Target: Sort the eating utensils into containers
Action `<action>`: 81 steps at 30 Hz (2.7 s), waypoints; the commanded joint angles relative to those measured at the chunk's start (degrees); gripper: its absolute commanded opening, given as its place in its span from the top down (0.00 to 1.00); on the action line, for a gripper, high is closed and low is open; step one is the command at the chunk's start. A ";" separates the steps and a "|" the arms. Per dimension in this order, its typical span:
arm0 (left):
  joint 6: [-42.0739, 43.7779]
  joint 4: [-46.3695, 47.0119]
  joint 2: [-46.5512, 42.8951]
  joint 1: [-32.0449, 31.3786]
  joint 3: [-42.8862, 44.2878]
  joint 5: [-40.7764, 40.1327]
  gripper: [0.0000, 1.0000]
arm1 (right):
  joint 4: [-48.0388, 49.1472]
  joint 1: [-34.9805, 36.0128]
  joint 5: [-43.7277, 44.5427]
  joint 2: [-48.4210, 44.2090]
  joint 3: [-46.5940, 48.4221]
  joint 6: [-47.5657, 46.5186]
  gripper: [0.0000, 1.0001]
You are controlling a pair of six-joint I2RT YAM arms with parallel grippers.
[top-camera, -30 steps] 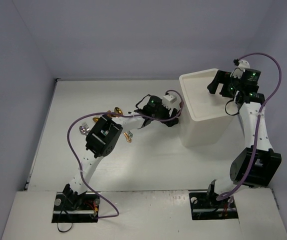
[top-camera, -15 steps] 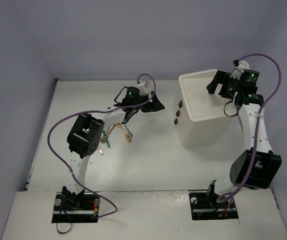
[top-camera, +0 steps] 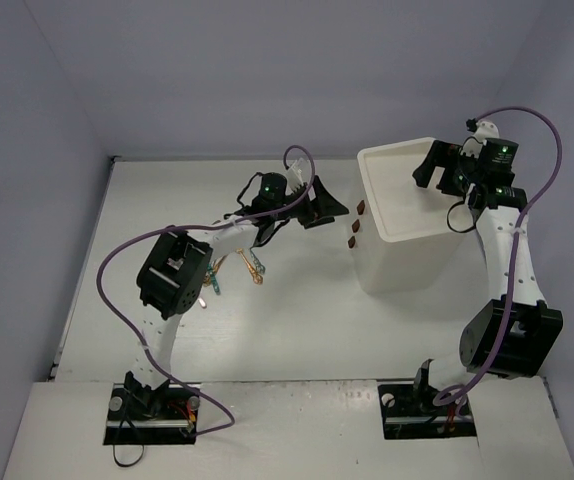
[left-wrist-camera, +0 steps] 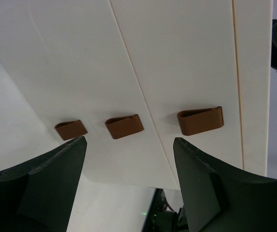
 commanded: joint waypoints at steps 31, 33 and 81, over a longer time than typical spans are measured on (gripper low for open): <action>-15.30 28.22 8.05 -3.56 2.02 0.85 0.34 | -1.79 2.13 -3.85 -3.18 -2.03 2.25 0.05; -15.30 27.87 8.32 -3.62 2.02 0.78 0.34 | -1.70 2.19 -3.85 -3.12 -2.03 2.25 0.05; -3.32 13.94 -11.02 5.04 -16.62 2.85 1.00 | -1.62 1.16 10.60 -2.99 -3.15 2.95 0.29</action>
